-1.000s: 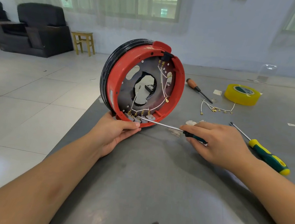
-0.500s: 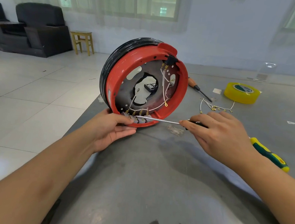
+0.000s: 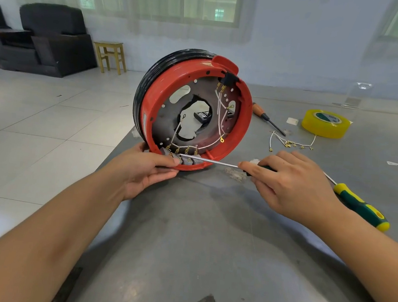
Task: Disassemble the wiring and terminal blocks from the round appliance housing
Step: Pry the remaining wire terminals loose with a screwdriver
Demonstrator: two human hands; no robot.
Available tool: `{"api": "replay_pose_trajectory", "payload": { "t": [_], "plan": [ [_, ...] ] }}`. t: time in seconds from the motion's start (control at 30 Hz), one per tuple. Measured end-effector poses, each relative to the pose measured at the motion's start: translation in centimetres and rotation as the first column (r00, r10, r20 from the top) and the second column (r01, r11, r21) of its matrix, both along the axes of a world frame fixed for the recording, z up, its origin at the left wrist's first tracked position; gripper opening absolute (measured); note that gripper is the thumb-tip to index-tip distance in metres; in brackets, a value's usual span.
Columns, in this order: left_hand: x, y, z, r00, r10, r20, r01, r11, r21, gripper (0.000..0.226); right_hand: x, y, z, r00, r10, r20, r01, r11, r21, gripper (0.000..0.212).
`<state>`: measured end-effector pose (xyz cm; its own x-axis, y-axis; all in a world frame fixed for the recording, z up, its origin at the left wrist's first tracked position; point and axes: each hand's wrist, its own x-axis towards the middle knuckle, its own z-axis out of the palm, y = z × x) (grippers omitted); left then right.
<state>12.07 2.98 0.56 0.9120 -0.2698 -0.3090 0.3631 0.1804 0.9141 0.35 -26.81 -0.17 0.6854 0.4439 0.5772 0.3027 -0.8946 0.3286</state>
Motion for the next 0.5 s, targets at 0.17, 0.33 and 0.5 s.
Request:
{"api": "replay_pose_trajectory", "payload": {
  "t": [0.17,0.33,0.5],
  "plan": [
    [0.1,0.5,0.2,0.998,-0.056,0.024,0.054,0.996,0.072,0.059,-0.3,0.5,0.4,0.999,-0.017,-0.043,0.017,1.0,0.001,0.035],
    [0.1,0.9,-0.4,0.988,-0.143,0.062,0.133,0.98,0.145,0.031,-0.6,0.5,0.8,0.99,-0.017,-0.139,0.014,1.0,-0.026,0.036],
    [0.2,0.6,-1.2,0.986,-0.147,0.079,0.136,0.983,0.124,0.027,-0.8,0.5,0.8,0.985,-0.014,-0.172,0.012,1.0,-0.015,0.037]
  ]
}}
